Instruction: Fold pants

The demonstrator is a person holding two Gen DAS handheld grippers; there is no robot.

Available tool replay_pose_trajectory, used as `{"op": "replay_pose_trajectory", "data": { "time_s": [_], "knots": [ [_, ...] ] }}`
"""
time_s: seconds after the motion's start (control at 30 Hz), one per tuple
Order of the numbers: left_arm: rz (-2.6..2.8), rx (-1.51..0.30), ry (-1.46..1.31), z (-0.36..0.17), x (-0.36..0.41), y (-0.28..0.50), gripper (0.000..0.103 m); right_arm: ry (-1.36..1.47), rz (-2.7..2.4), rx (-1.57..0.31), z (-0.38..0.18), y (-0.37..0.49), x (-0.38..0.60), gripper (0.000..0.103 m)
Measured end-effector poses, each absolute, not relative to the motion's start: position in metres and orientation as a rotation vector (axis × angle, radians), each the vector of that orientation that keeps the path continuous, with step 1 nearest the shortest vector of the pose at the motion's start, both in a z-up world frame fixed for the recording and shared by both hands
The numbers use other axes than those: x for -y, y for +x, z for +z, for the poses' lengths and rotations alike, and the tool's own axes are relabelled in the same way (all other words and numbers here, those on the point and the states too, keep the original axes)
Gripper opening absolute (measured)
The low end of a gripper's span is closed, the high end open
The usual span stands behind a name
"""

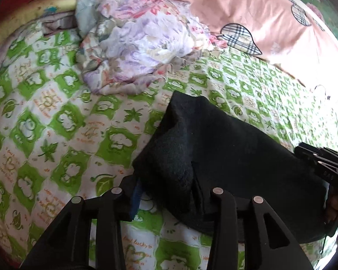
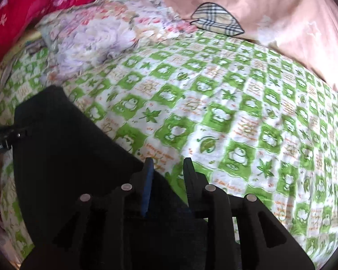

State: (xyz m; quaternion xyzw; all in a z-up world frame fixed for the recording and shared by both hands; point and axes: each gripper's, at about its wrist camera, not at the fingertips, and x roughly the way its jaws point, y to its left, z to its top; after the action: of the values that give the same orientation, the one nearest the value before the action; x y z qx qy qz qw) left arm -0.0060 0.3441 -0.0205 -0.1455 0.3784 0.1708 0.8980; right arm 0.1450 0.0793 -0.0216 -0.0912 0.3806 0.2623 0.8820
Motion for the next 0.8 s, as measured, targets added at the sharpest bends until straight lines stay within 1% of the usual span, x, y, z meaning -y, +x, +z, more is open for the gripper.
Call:
{"op": "replay_pose_trajectory", "data": {
  "time_s": [0.07, 0.1, 0.13, 0.2, 0.37, 0.43, 0.63, 0.8],
  "knots": [
    [0.388, -0.774, -0.271, -0.011, -0.339, -0.014, 0.043, -0.139, 0.552, -0.788, -0.01, 0.14, -0.064, 0.029],
    [0.41, -0.764, -0.251, -0.006, -0.336, -0.017, 0.046, -0.107, 0.554, -0.777, -0.002, 0.135, -0.053, 0.032],
    [0.434, -0.744, -0.228, 0.0, -0.332, -0.023, 0.047, -0.086, 0.553, -0.766, 0.004, 0.13, -0.043, 0.039],
    [0.454, -0.716, -0.212, 0.012, -0.326, -0.032, 0.049, -0.044, 0.552, -0.749, 0.015, 0.119, -0.022, 0.049],
    [0.408, -0.649, -0.249, 0.045, -0.305, -0.046, 0.056, 0.036, 0.536, -0.736, 0.029, 0.087, 0.027, 0.049],
    [0.365, -0.65, -0.25, 0.052, -0.292, -0.043, 0.061, 0.066, 0.528, -0.737, 0.029, 0.075, 0.044, 0.049],
    [0.143, -0.697, -0.214, 0.053, -0.226, -0.015, 0.064, 0.143, 0.452, -0.737, 0.025, 0.032, 0.099, 0.049],
    [-0.059, -0.759, -0.146, 0.046, -0.163, 0.012, 0.064, 0.188, 0.373, -0.759, 0.013, -0.005, 0.141, 0.049]
  ]
}}
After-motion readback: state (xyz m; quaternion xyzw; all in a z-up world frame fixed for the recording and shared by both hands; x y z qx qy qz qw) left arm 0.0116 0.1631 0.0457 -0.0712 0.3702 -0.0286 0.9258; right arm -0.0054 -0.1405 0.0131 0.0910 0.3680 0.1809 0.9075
